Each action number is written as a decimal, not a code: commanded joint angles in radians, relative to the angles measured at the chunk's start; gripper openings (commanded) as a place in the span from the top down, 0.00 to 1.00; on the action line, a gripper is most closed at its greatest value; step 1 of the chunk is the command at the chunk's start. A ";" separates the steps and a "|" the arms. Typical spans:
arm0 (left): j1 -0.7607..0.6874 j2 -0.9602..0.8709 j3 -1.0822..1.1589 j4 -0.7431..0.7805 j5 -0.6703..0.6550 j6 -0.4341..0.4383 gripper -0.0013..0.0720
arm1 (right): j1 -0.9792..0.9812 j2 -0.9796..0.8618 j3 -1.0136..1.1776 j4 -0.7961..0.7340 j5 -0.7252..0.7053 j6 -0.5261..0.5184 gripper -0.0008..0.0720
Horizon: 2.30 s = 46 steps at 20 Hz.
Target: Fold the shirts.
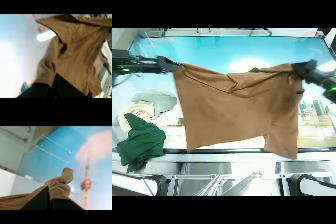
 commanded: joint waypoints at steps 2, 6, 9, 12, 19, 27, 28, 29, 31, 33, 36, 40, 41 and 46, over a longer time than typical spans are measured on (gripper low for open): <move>-0.034 -0.340 0.317 -0.037 0.110 -0.182 0.00 | -0.043 -0.206 0.032 0.092 -0.007 -0.182 0.47; 0.055 -0.328 0.428 -0.053 0.320 -0.296 0.00 | -0.267 -0.076 0.076 -0.380 0.170 0.172 0.46; 0.094 -0.214 0.211 -0.050 0.410 -0.294 0.00 | -0.415 0.030 0.070 -0.857 0.308 0.397 0.41; 0.123 -0.090 -0.055 -0.050 0.408 -0.202 0.01 | -0.512 0.053 0.044 -1.151 0.423 0.467 0.28; 0.227 0.046 -0.394 -0.050 0.407 -0.106 0.01 | -0.543 0.005 -0.172 -0.992 0.479 0.238 0.29; 0.283 0.064 -0.509 -0.051 0.412 -0.081 0.01 | -0.456 -0.128 -0.243 -0.894 0.441 0.179 0.33; 0.283 0.064 -0.518 -0.050 0.410 -0.081 0.01 | -0.417 -0.143 -0.243 -0.880 0.431 0.170 0.39; 0.283 0.064 -0.526 -0.050 0.408 -0.080 0.01 | -0.382 -0.153 -0.242 -0.861 0.415 0.163 0.41; 0.283 0.064 -0.536 -0.049 0.413 -0.079 0.01 | -0.330 -0.158 -0.241 -0.809 0.374 0.142 0.42; 0.283 0.064 -0.536 -0.012 0.416 -0.078 0.01 | -0.319 -0.158 -0.234 -0.750 0.368 0.109 0.77; 0.277 0.064 -0.536 0.175 0.372 -0.134 0.01 | -0.320 -0.156 -0.231 -0.735 0.369 0.104 0.96; 0.241 0.065 -0.575 0.428 0.267 -0.291 0.01 | -0.320 -0.156 -0.231 -0.735 0.368 0.096 0.96; 0.222 0.065 -0.610 0.428 0.244 -0.293 0.01 | -0.320 -0.156 -0.231 -0.735 0.369 0.096 0.96; 0.085 0.065 -0.769 0.431 0.153 -0.292 0.03 | -0.320 -0.156 -0.231 -0.723 0.372 0.087 0.96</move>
